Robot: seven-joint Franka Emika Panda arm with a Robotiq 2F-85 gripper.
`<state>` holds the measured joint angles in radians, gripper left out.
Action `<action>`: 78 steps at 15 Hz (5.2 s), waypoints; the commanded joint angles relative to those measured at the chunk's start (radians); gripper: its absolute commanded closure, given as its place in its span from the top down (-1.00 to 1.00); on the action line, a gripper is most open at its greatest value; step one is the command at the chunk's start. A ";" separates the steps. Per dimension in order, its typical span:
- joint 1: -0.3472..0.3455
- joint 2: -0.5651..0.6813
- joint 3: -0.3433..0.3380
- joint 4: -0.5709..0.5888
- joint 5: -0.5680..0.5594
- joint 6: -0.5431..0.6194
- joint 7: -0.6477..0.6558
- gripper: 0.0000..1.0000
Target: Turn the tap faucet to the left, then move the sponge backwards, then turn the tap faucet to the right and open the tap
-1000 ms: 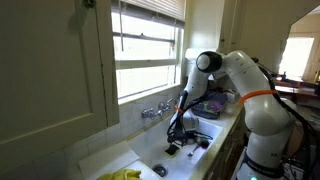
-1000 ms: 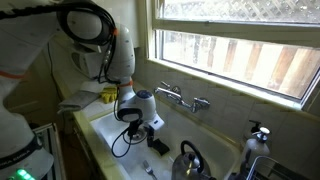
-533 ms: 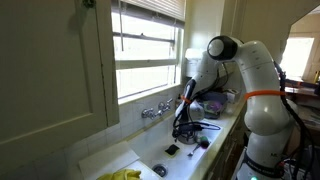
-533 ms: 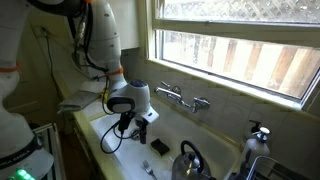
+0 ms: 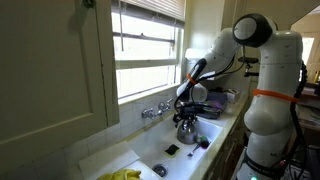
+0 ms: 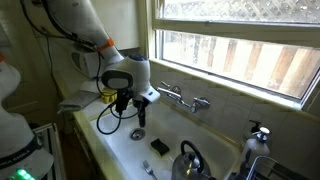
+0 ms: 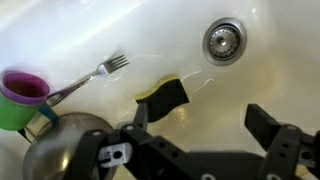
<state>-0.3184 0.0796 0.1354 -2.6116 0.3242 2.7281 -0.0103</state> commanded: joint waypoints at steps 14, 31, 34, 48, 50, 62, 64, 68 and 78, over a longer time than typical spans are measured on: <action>0.199 -0.224 -0.191 0.188 -0.074 -0.275 0.081 1.00; 0.261 0.149 -0.114 0.344 0.015 0.044 0.085 1.00; 0.270 0.144 -0.141 0.321 -0.028 0.042 0.148 1.00; 0.315 0.027 -0.290 0.150 -0.388 0.060 0.441 1.00; 0.308 0.012 -0.304 0.134 -0.448 0.057 0.468 1.00; 0.288 -0.026 -0.342 0.084 -0.653 0.096 0.597 1.00; 0.284 -0.027 -0.342 0.082 -0.659 0.096 0.604 1.00; 0.273 -0.031 -0.345 0.077 -0.658 0.097 0.604 1.00; 0.244 -0.087 -0.301 0.016 -0.472 0.073 0.391 1.00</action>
<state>-0.0439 0.0609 -0.1928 -2.5204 -0.2693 2.8160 0.5391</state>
